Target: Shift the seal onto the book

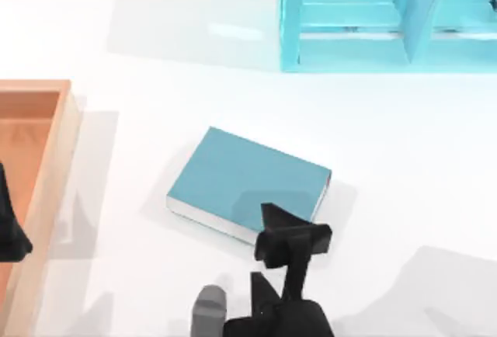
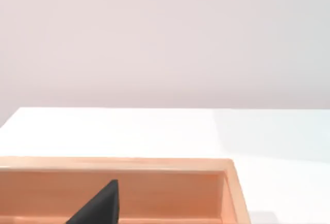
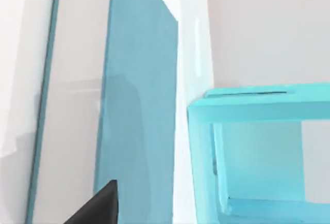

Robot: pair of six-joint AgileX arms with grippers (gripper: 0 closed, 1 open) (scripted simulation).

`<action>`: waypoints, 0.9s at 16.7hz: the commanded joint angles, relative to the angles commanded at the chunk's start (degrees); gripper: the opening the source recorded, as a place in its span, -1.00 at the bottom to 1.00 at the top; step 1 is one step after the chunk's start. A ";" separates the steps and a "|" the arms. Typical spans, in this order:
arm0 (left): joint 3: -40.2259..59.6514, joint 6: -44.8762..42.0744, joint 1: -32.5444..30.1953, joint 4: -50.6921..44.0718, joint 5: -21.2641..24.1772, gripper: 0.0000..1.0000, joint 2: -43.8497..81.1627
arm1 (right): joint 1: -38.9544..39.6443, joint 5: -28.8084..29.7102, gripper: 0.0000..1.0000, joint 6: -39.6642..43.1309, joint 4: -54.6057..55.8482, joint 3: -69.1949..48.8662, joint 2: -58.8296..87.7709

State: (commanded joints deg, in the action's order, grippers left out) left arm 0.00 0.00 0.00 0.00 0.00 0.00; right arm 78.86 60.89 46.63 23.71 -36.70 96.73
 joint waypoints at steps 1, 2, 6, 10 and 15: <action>0.00 0.00 0.00 0.00 0.00 1.00 0.00 | -2.55 -1.82 1.00 -1.50 -0.66 1.07 -2.88; 0.00 0.00 0.00 0.00 0.00 1.00 0.00 | -5.59 -3.98 1.00 -3.23 -1.46 2.34 -6.35; 0.00 0.00 0.00 0.00 0.00 1.00 0.00 | -21.10 -15.66 1.00 -12.13 -5.88 9.21 -26.01; 0.00 0.00 0.00 0.00 0.00 1.00 0.00 | -39.79 -30.18 1.00 -23.10 -11.74 18.11 -51.95; 0.00 0.00 0.00 0.00 0.00 1.00 0.00 | -63.40 -47.70 1.00 -36.52 -18.93 29.05 -80.50</action>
State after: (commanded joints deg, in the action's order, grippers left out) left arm 0.00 0.00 0.00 0.00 0.00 0.00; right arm 15.46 13.19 10.12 4.79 -7.65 16.23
